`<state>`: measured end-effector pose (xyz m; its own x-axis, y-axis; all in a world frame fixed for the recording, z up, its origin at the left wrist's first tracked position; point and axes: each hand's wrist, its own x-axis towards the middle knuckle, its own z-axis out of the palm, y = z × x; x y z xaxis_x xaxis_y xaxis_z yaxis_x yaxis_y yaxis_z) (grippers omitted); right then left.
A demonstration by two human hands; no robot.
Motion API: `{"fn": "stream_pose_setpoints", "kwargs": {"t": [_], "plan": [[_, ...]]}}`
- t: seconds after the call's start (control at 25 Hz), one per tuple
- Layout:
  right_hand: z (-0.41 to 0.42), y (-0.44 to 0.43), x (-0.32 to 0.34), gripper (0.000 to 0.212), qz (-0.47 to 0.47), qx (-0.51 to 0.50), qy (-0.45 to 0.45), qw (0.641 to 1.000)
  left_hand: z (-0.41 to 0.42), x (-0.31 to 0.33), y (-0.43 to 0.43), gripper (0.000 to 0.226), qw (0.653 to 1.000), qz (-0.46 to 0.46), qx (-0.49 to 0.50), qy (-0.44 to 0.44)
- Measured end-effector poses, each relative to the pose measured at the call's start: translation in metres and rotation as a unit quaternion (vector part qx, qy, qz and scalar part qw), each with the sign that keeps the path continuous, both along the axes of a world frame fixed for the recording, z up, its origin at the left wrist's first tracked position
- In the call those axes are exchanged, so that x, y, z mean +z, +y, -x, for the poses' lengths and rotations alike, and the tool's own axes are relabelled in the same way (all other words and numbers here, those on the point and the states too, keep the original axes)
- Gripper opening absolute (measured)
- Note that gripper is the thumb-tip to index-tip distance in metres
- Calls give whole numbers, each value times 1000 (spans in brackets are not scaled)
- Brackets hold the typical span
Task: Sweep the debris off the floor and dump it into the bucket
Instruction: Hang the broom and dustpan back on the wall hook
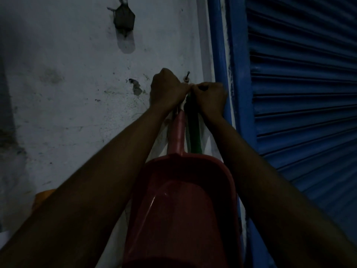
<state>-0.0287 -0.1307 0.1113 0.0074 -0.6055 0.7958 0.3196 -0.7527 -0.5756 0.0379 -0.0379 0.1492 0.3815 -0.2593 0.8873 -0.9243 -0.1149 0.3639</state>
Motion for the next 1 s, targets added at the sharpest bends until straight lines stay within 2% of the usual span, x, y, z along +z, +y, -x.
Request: {"fn": "stream_pose_setpoints", "kwargs": {"t": [0.12, 0.2, 0.28, 0.36, 0.44, 0.56, 0.68, 0.8, 0.92, 1.0], "plan": [[20, 16, -20, 30, 35, -63, 20, 997, -3, -12, 12, 28, 999, 4, 6, -34], [31, 31, -42, 34, 72, -49, 36, 996, -8, -21, 24, 30, 998, 4, -18, -57], [38, 47, -67, 33, 61, 111, 98, 987, -11, -30, 37, 26, 997, -3, -59, -56], [41, 60, -87, 30, 3, 293, 163, 942, -12, -37, 48, 20, 992, -33, -114, -46], [42, 68, -100, 28, -21, 355, 192, 915, -10, -45, 54, 16, 979, -96, -176, -21], [44, 73, -109, 24, -10, 338, 186, 923, -9, -55, 60, 22, 959, -188, -212, 18], [48, 73, -109, 20, -27, 284, 127, 950, -16, -54, 72, 38, 923, -244, -279, 106], [59, 64, -107, 19, -55, 237, 84, 966, -29, -45, 91, 34, 886, -301, -317, 156], [70, 55, -107, 21, -77, 220, 67, 970, -40, -40, 111, 22, 879, -356, -283, 145], [77, 53, -108, 24, -84, 218, 73, 970, -42, -39, 117, 13, 897, -313, -279, 137]]}}
